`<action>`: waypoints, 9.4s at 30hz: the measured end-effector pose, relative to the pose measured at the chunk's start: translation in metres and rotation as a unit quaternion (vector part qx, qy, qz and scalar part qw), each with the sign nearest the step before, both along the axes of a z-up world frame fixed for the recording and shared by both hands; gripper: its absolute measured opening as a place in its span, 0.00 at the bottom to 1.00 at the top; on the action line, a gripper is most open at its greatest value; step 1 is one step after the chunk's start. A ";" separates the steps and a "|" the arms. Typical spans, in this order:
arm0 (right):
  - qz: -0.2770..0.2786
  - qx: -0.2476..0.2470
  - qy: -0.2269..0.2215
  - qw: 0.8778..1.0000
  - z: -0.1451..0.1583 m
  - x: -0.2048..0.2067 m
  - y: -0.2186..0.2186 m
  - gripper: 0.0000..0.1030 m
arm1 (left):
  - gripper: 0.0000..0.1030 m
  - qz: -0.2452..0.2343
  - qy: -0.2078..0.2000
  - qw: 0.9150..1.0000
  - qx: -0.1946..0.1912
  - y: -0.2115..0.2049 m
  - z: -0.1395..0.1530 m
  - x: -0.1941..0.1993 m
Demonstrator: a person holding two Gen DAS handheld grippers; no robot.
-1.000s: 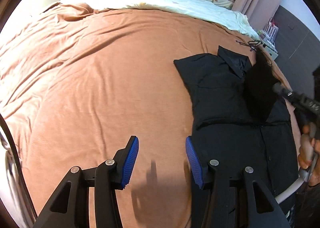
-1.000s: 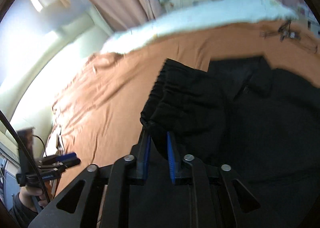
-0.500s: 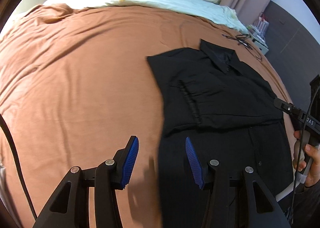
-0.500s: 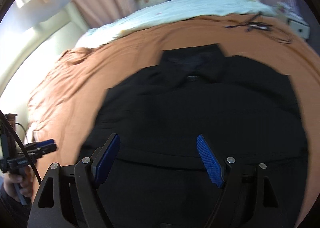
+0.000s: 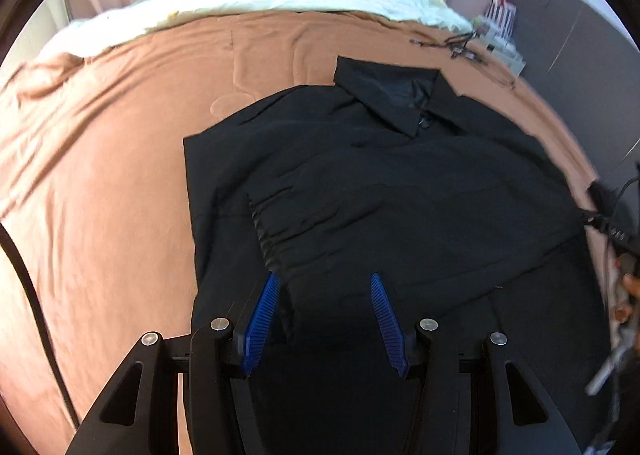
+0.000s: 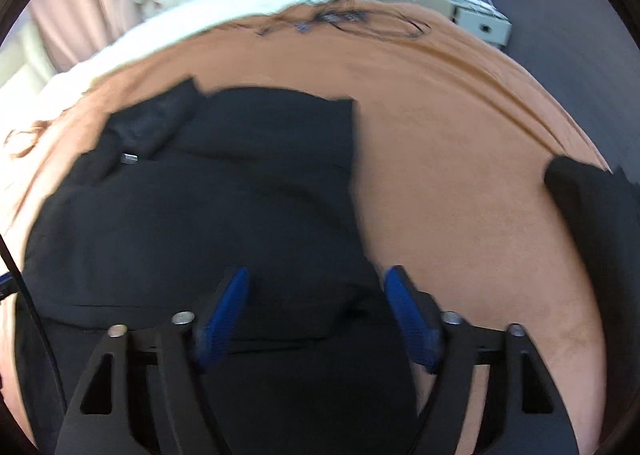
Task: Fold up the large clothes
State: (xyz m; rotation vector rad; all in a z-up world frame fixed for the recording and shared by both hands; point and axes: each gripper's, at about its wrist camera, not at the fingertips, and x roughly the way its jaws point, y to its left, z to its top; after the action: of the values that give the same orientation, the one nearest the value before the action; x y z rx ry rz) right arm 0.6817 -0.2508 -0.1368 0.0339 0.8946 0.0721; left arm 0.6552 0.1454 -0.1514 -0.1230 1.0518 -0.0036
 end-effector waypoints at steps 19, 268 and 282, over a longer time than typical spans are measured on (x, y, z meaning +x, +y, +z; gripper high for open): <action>0.030 0.067 0.002 0.997 0.012 -0.055 -0.052 0.63 | 0.40 0.053 0.017 0.998 -0.007 0.034 0.021 -0.049; 0.045 0.206 -0.004 0.978 0.086 -0.156 -0.067 0.58 | 0.29 0.105 0.027 0.970 -0.217 0.087 -0.026 -0.272; 0.028 0.127 0.036 0.991 0.041 -0.228 -0.074 0.58 | 0.32 0.117 0.045 0.975 -0.182 0.071 -0.025 -0.309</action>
State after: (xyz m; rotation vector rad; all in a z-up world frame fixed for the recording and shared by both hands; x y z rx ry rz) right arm 0.4534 -0.3249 -0.0959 0.2500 0.9539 0.2383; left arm 0.3467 0.2159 -0.1766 -0.5837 1.1134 0.0217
